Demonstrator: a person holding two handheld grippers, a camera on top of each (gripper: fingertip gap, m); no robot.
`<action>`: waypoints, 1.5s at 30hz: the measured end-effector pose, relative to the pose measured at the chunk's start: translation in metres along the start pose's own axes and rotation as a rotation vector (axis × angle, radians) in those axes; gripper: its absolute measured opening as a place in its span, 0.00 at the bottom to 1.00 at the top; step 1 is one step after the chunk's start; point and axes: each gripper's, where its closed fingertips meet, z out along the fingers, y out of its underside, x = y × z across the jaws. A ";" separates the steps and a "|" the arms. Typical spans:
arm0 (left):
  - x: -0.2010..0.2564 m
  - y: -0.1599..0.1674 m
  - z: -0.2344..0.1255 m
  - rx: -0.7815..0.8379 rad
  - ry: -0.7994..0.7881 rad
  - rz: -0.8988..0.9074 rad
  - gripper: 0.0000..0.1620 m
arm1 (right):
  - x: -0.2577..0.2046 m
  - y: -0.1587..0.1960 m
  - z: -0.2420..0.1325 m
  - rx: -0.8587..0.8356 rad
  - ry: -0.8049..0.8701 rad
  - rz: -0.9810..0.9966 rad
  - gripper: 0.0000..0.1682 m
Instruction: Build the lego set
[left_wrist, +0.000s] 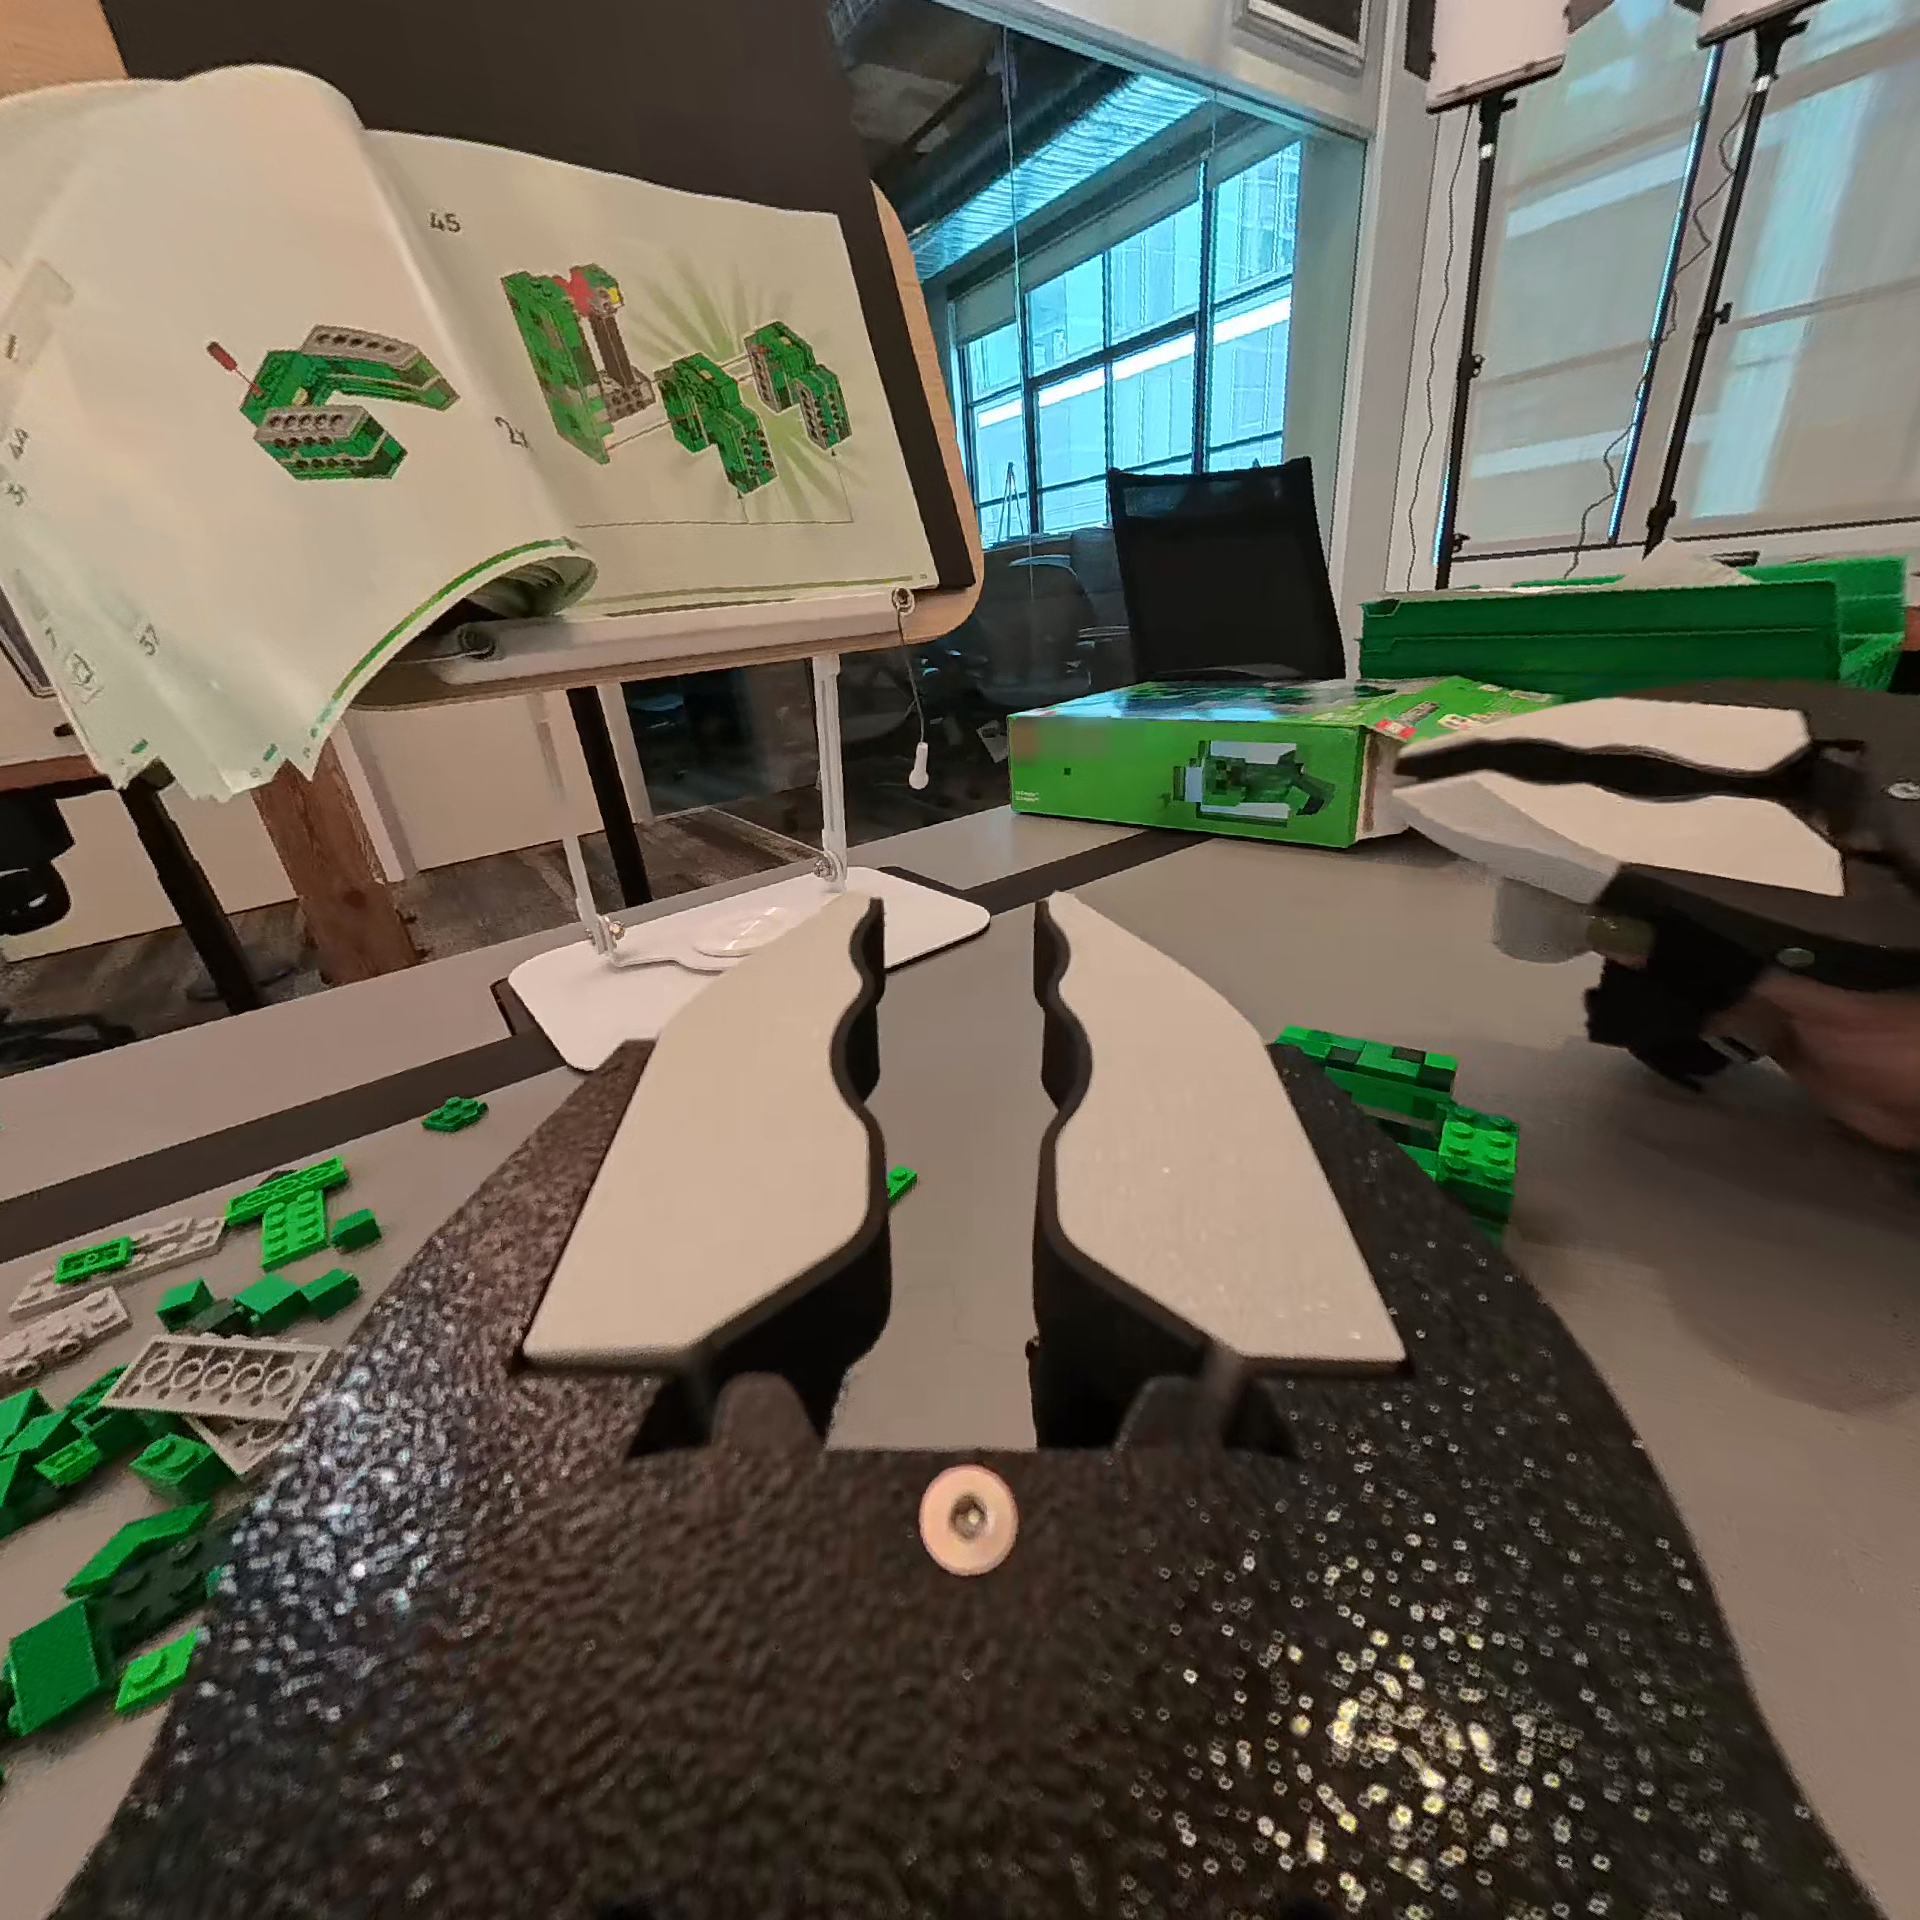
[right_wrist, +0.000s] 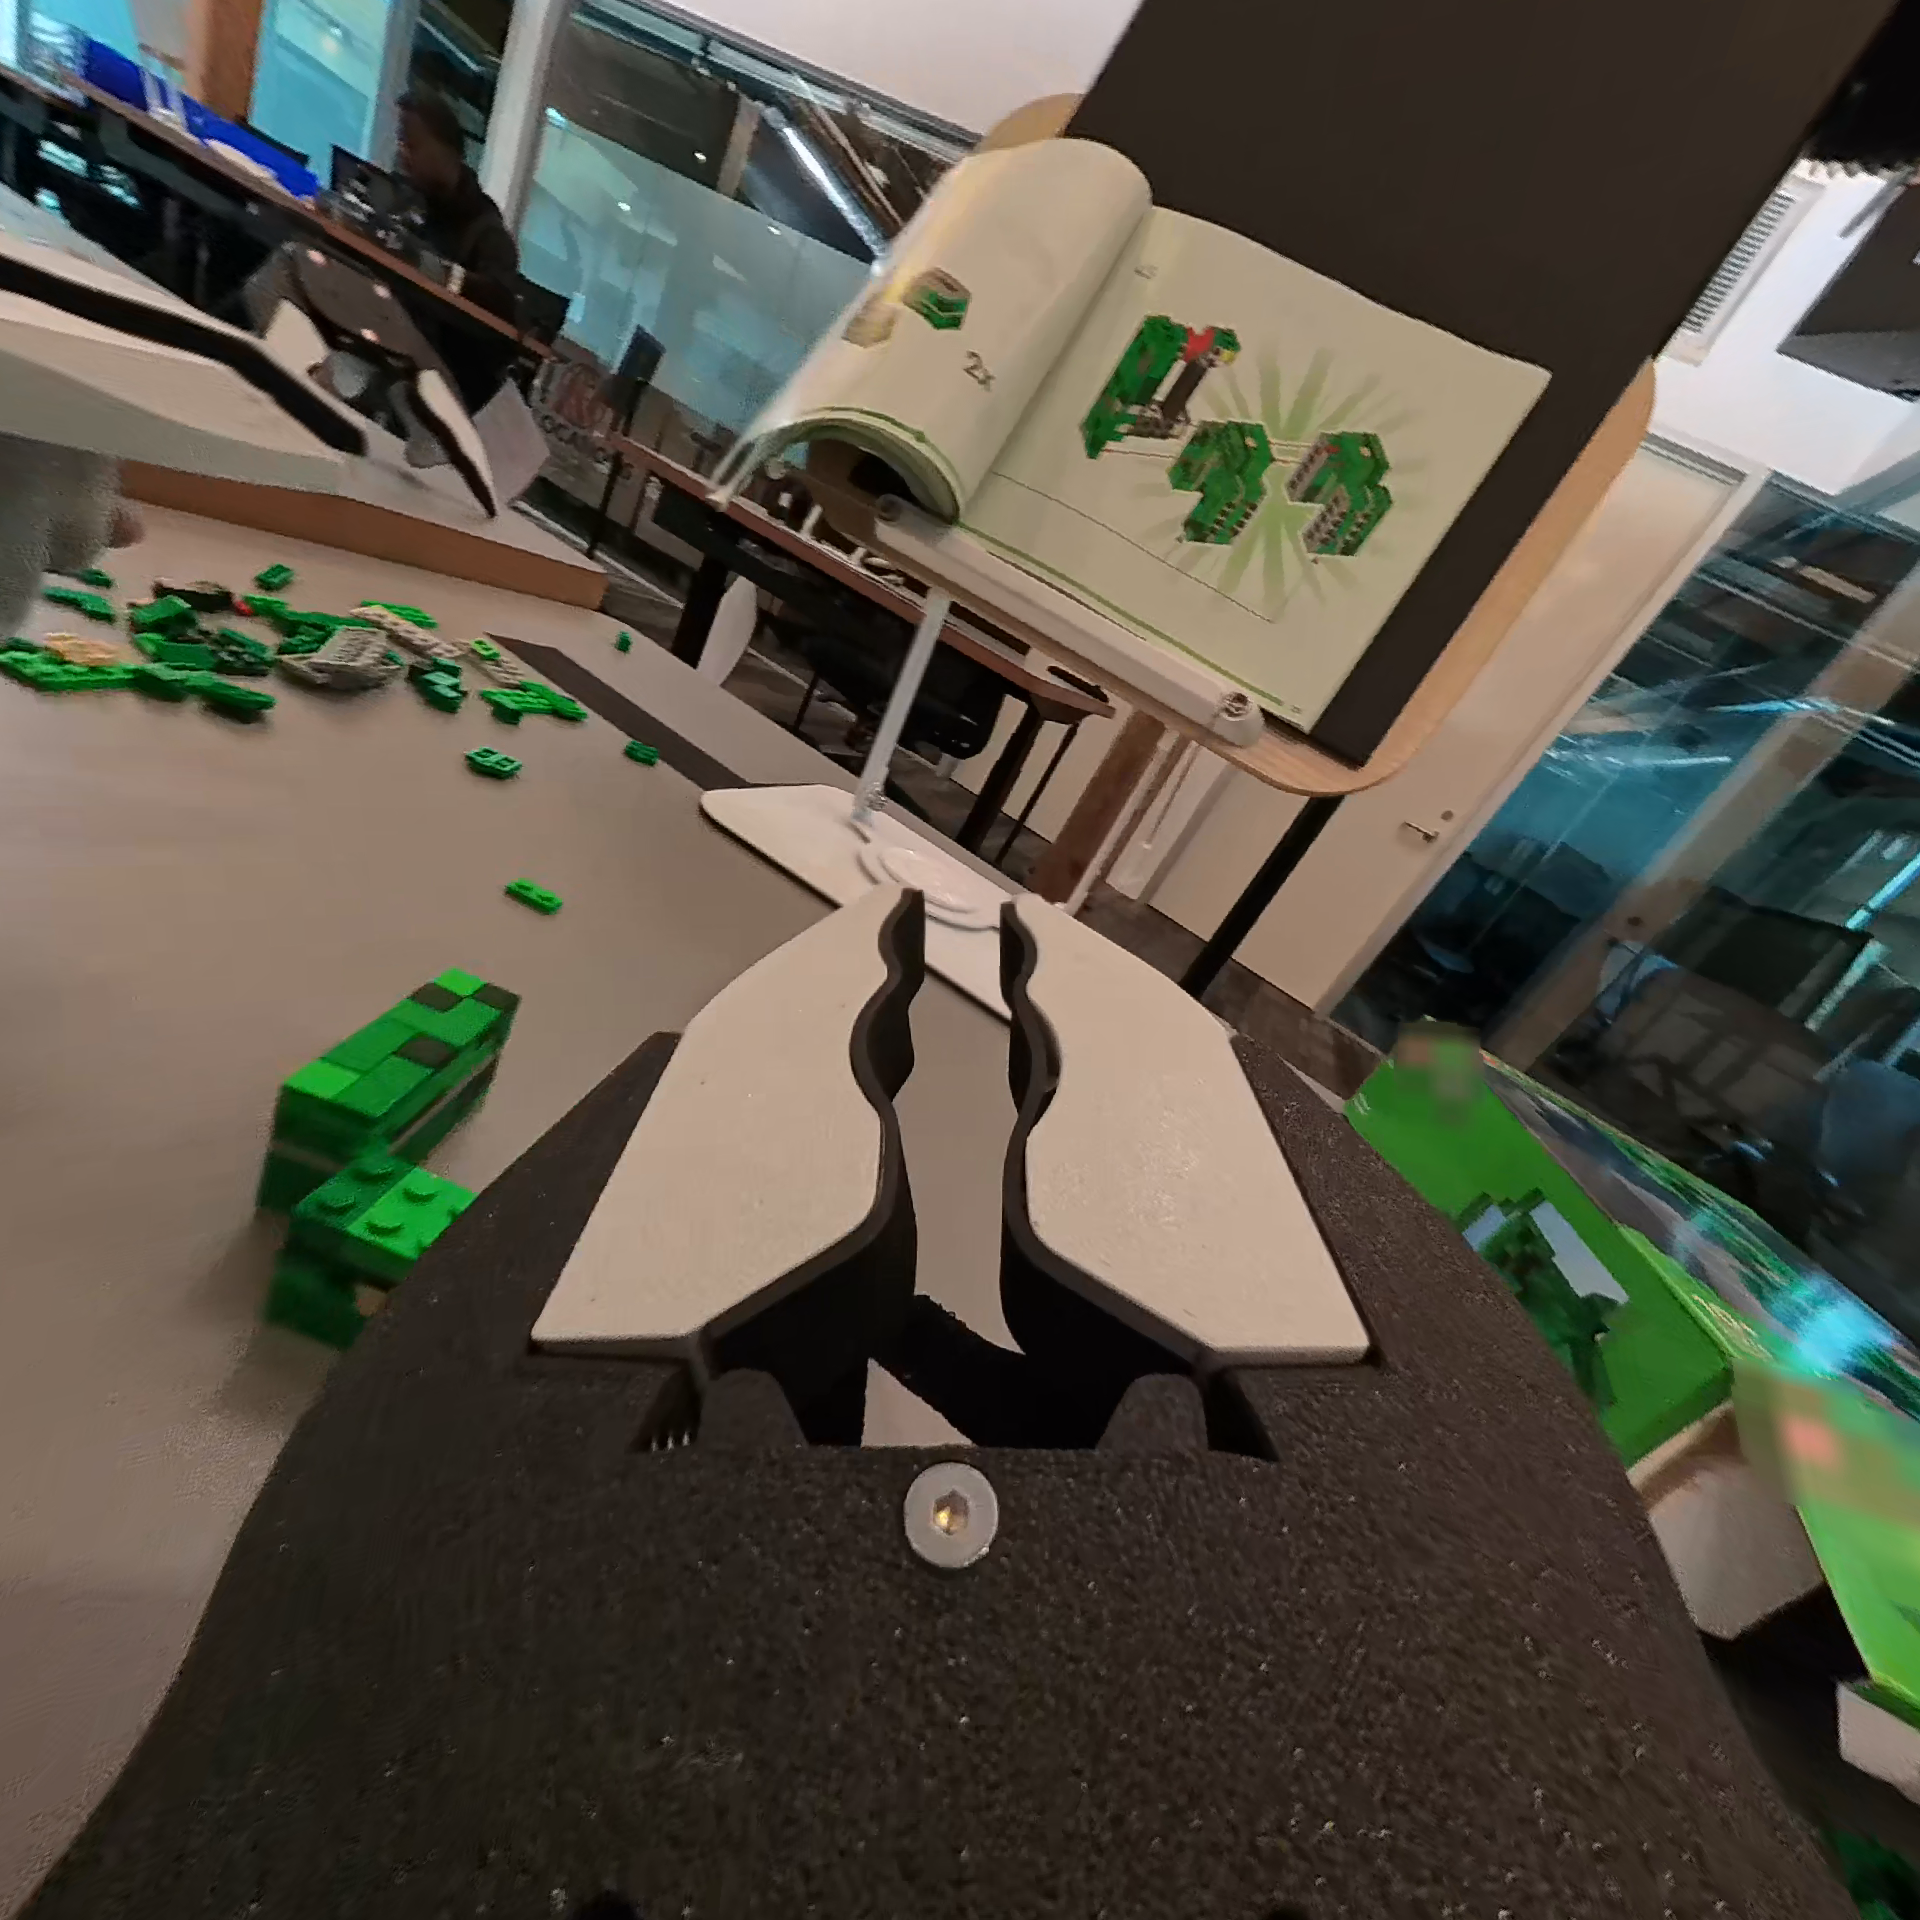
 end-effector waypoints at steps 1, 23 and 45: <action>0.001 0.000 0.000 -0.001 0.003 0.004 0.16 | -0.004 -0.001 0.000 0.004 -0.015 -0.009 0.08; 0.004 0.000 0.001 0.011 0.021 0.033 0.15 | -0.057 -0.012 -0.020 -0.234 -0.620 -0.137 0.12; -0.019 -0.005 -0.008 0.026 -0.053 0.100 0.16 | -0.114 0.049 -0.006 -1.195 -0.702 0.077 0.14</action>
